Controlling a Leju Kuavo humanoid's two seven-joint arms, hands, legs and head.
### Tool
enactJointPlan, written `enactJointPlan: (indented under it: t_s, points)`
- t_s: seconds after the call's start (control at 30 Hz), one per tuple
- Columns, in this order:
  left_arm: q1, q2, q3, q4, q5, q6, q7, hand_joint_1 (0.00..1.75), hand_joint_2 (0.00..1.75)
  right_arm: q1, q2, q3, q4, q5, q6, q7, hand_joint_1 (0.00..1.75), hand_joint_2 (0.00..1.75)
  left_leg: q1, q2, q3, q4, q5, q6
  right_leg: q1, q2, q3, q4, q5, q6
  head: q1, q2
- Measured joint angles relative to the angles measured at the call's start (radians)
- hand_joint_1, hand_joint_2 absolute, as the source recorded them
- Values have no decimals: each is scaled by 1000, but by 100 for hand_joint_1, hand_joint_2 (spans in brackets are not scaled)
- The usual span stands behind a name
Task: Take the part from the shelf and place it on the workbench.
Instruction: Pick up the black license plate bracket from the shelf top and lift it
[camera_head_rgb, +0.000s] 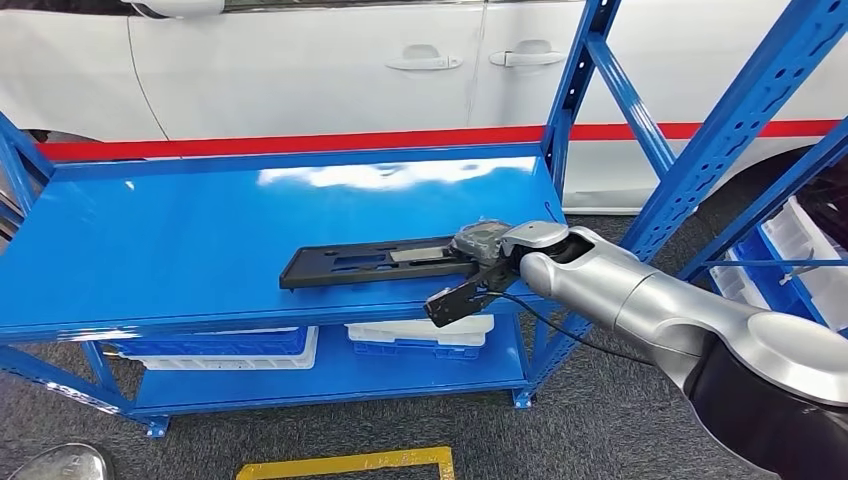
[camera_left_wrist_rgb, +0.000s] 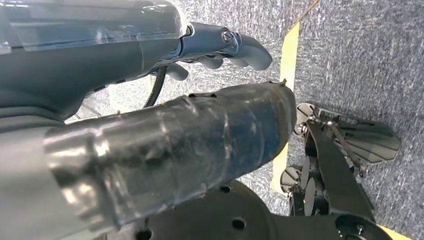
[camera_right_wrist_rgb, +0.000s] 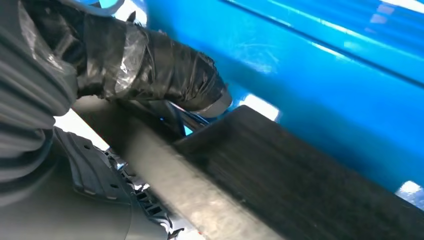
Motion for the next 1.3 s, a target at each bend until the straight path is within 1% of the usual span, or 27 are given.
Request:
enactJointPlan:
  t_s: [0.23, 0.3, 0.37, 0.53, 0.67, 0.87, 1.03, 1.2, 1.3]
  points:
    - [0, 0, 4, 0, 11, 0, -2, 0, 0, -3, 0, 0, -7, 15, -19, 4, 175, 175, 0, 0, 3, -4, 1, 1, 0, 0, 0, 0, 0, 0, 0, 0]
    - [0, 0, 9, 0, 24, -1, -11, 0, 87, -18, -4, -1, -26, 25, -28, 23, 175, 175, 0, 0, 2, -5, 2, 1, 0, 0, -1, 0, 1, 1, 0, 0]
    - [1, 0, 20, 0, 40, 0, -29, 0, 175, -58, -13, -6, -60, 24, -17, 55, 175, 175, 0, 0, 0, -5, 4, 1, 0, 0, -4, 1, 1, 1, 0, 0]
    - [1, 0, 46, 0, 64, 5, -56, 0, 175, -217, -44, -53, -158, 11, 45, 116, 175, 175, 0, 0, -2, -7, 5, 1, 0, 0, -7, 1, 2, 1, 0, 0]
    - [0, 0, 57, 0, 67, 4, -70, 0, 175, -288, -76, -84, -225, 10, 60, 138, 175, 175, 0, 0, -2, -7, 4, 1, 0, 1, -8, 1, 2, 1, 0, 0]
    - [0, 0, 63, 0, 63, 0, -93, 0, 175, -321, -133, -119, -301, 11, 61, 149, 175, 175, 0, 0, -3, -7, 4, 1, 0, 1, -8, 1, 1, 2, 0, 0]
    - [0, 0, 64, 0, 62, -4, -108, 0, 175, -351, -195, -137, -374, -18, 65, 164, 175, 175, 0, 0, -4, -7, 4, 1, 0, 0, -8, 1, 2, 2, 0, 0]
    - [0, 0, 64, 0, 45, 23, -109, 0, 175, -369, -233, -151, -423, -41, 63, 173, 175, 175, 0, 1, -3, -7, 4, 1, 0, 1, -9, 1, 2, 2, 0, 0]
    - [0, 0, 64, 0, 51, 35, -126, 0, 175, -371, -275, -165, -476, -73, 61, 183, 175, 175, 0, 0, -3, -7, 4, 1, 0, 1, -10, 1, 2, 2, 0, 0]
